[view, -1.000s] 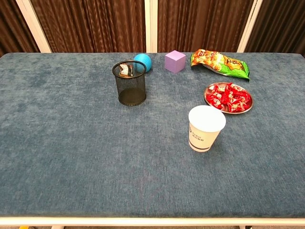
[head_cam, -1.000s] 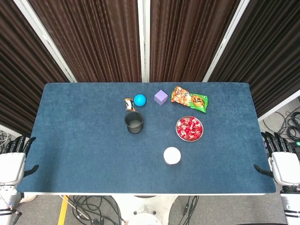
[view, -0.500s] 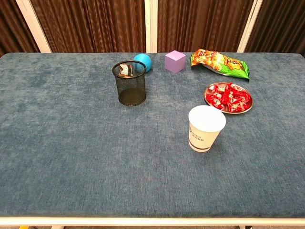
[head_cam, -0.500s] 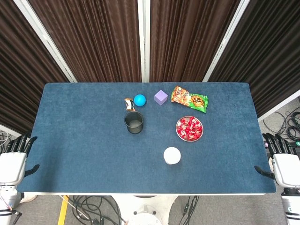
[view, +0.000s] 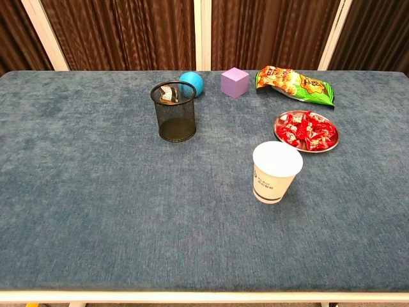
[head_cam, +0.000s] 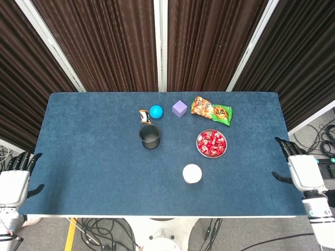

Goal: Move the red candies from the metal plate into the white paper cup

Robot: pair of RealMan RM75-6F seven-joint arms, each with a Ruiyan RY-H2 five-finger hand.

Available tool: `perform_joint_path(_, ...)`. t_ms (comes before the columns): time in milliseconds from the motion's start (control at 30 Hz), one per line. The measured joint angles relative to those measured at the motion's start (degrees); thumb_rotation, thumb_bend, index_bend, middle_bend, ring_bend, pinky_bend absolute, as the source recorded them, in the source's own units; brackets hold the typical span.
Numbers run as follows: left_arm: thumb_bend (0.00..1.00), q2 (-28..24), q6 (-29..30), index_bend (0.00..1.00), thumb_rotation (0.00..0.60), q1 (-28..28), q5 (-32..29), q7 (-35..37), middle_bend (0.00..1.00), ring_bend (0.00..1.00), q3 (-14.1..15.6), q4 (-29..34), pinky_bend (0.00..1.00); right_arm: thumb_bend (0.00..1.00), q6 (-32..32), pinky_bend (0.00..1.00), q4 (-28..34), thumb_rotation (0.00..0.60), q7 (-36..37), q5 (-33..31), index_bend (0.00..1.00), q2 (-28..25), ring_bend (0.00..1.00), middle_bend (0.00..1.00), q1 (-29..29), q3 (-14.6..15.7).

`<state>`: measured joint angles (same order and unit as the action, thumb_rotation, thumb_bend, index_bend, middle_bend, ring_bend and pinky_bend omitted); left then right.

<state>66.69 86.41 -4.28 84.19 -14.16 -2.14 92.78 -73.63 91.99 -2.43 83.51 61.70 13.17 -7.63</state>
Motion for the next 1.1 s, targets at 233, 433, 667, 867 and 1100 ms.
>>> perform_joint_path(233,0.0,-0.38,0.73,0.21,0.6,0.64,0.04,0.37,0.16,0.14,0.12,0.13,0.19,0.08,9.9,0.75,-3.25,0.6,-2.5,-3.11,0.19,2.98,0.5,0.46,8.53,-2.61)
perform_joint_path(433,0.0,-0.47,0.67,0.21,0.6,0.65,0.07,0.49,0.16,0.14,0.06,0.25,0.19,0.08,18.33,0.98,-6.69,0.6,-6.71,-6.62,0.32,6.28,0.8,0.8,14.79,-3.43)
perform_joint_path(667,0.0,-0.2,0.42,0.21,0.6,0.65,-0.11,0.85,0.16,0.14,0.05,-0.27,0.19,0.09,25.94,1.0,-12.59,0.6,-10.91,-10.78,0.42,12.08,0.92,0.94,20.62,-3.19)
perform_joint_path(867,0.0,0.16,0.2,0.21,0.6,0.78,-0.32,1.61,0.16,0.14,0.12,-1.17,0.19,0.1,30.31,1.0,-17.44,0.6,-13.28,-13.68,0.43,17.44,0.92,0.94,24.13,-2.24)
perform_joint_path(1100,0.0,0.62,-0.17,0.21,0.6,1.03,-0.69,2.61,0.16,0.14,0.32,-2.22,0.19,0.1,31.8,1.0,-20.63,0.6,-13.84,-14.86,0.47,22.1,0.92,0.94,26.34,-1.42)
